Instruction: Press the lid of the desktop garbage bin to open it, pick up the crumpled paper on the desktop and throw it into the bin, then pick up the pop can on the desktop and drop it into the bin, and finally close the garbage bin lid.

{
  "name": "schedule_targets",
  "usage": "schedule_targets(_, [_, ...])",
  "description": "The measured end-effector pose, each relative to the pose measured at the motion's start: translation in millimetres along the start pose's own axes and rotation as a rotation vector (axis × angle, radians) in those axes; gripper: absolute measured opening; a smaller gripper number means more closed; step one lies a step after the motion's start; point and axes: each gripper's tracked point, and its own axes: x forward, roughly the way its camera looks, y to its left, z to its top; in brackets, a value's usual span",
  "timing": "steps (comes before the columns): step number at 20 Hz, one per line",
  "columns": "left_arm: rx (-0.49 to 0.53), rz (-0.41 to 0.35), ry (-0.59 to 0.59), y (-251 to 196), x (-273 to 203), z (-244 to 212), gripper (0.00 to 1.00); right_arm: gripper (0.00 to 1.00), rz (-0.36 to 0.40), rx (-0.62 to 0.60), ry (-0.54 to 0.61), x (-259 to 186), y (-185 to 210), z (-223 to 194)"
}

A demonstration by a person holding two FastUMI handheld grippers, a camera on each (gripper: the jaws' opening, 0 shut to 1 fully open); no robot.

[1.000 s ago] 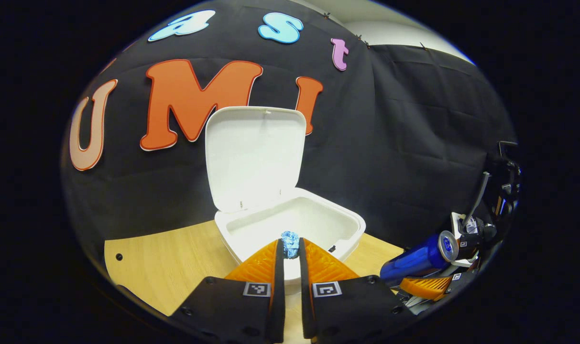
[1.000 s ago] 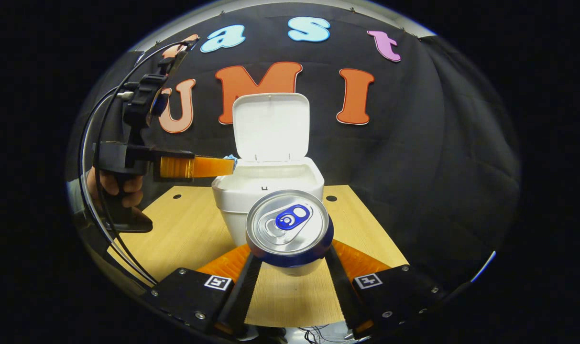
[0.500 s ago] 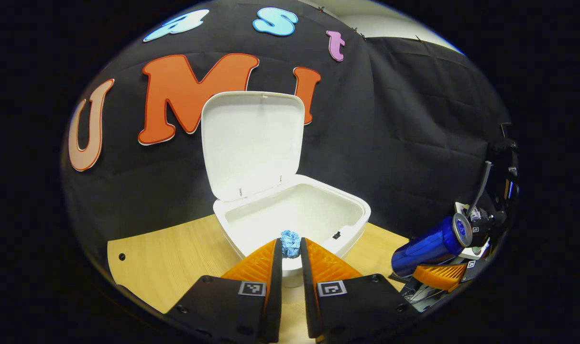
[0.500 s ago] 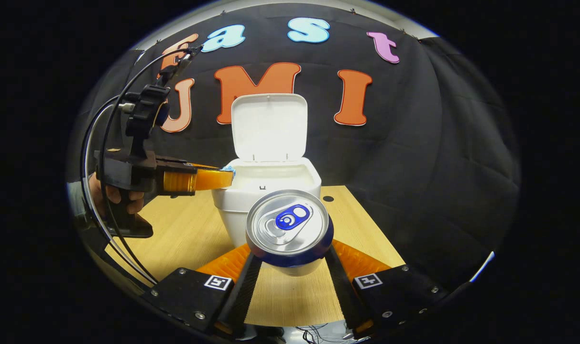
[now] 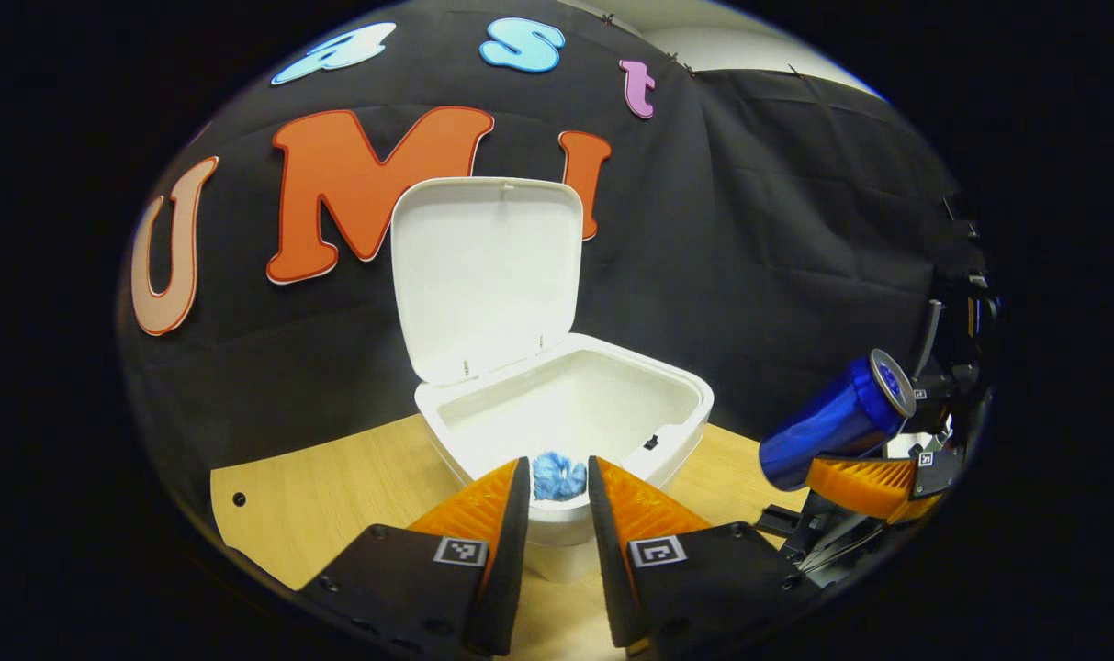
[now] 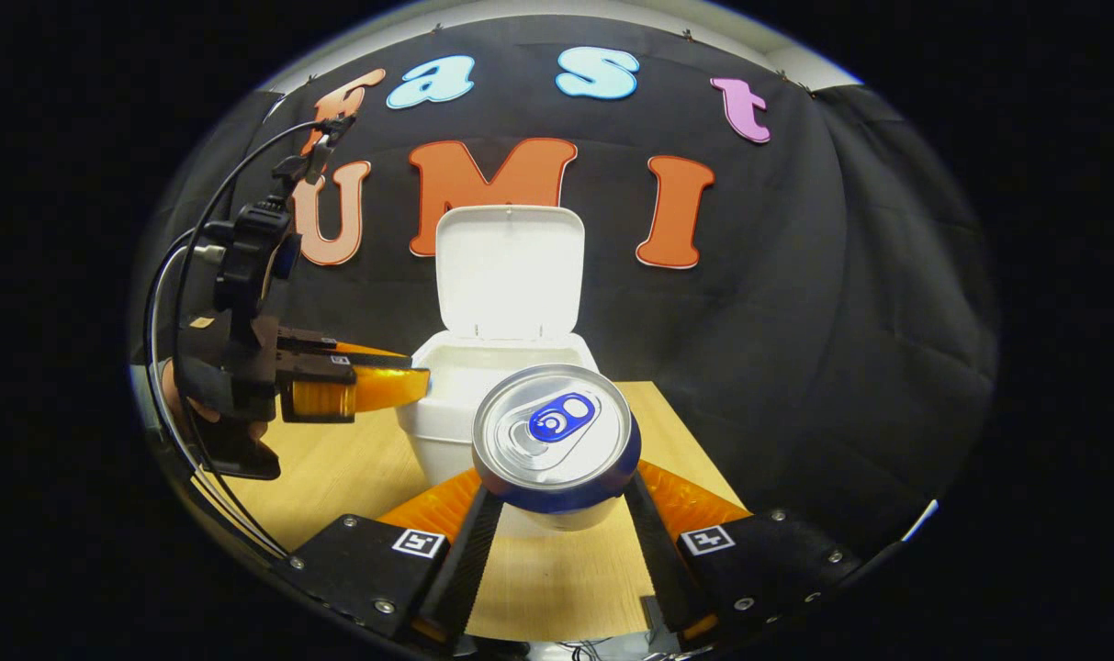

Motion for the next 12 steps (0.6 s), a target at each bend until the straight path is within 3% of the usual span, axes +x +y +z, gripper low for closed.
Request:
schedule_targets(5, [0.006,-0.014,-0.016,-2.1,-6.9,0.5,0.53,0.78,-0.002,-0.019,-0.056,7.6,-4.2,33.8])
schedule_targets(8, [0.015,-0.016,-0.025,-2.0,-10.5,0.2,0.54,0.78,0.005,-0.04,-0.089,12.5,-6.1,52.0])
schedule_targets(11, [0.013,-0.002,-0.026,2.6,-16.8,-3.2,0.79,0.78,0.013,-0.058,-0.112,20.0,-9.6,65.0])
schedule_targets(12, [0.014,0.007,-0.023,6.1,-18.9,-4.8,0.82,0.78,0.021,-0.058,-0.12,22.8,-9.5,69.4])
